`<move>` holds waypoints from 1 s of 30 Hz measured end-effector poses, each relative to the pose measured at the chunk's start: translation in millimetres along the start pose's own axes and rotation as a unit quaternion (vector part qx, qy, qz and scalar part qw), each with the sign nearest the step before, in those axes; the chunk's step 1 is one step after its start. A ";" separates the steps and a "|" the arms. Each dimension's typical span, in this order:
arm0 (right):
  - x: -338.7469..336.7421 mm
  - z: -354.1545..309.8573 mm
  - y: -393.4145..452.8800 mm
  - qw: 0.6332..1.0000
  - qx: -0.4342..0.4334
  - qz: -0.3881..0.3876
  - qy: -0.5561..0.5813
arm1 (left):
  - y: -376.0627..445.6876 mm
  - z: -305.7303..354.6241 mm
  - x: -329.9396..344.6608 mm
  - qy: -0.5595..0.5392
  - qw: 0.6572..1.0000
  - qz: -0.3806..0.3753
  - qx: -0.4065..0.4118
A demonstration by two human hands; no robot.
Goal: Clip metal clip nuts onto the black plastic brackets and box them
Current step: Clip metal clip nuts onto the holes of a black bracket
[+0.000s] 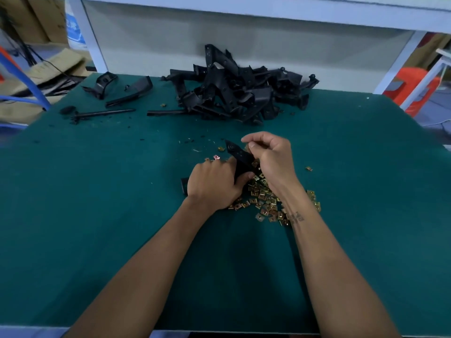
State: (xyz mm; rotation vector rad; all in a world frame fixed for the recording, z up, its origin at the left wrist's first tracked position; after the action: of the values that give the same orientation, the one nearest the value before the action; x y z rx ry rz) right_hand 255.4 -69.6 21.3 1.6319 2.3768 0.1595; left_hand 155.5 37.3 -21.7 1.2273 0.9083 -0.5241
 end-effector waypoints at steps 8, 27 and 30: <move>3.8 7.9 -5.8 0.997 -0.071 0.020 -0.025 | -2.8 -4.9 1.0 -0.046 0.999 0.018 0.016; 14.2 11.8 -16.4 0.985 0.073 0.101 0.117 | -7.1 -7.6 -1.0 -0.042 0.999 0.013 -0.003; 15.7 9.2 -17.8 0.978 0.100 0.107 0.151 | -7.3 -6.5 -2.9 -0.051 0.999 0.015 -0.009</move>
State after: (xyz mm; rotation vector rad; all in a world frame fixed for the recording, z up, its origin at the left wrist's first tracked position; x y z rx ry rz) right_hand 236.5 -62.0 6.0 2.0941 2.4945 0.2309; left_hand 146.4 41.0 -23.9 1.1853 0.8053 -0.5474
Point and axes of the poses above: each hand's wrist, its own y-axis towards the middle knuckle, its own x-axis out of the palm, z = x × y, the point moved 1 cm from there along y, towards the middle knuckle, and after that the axes turned 12 degrees about z, right-handed, at the moved point
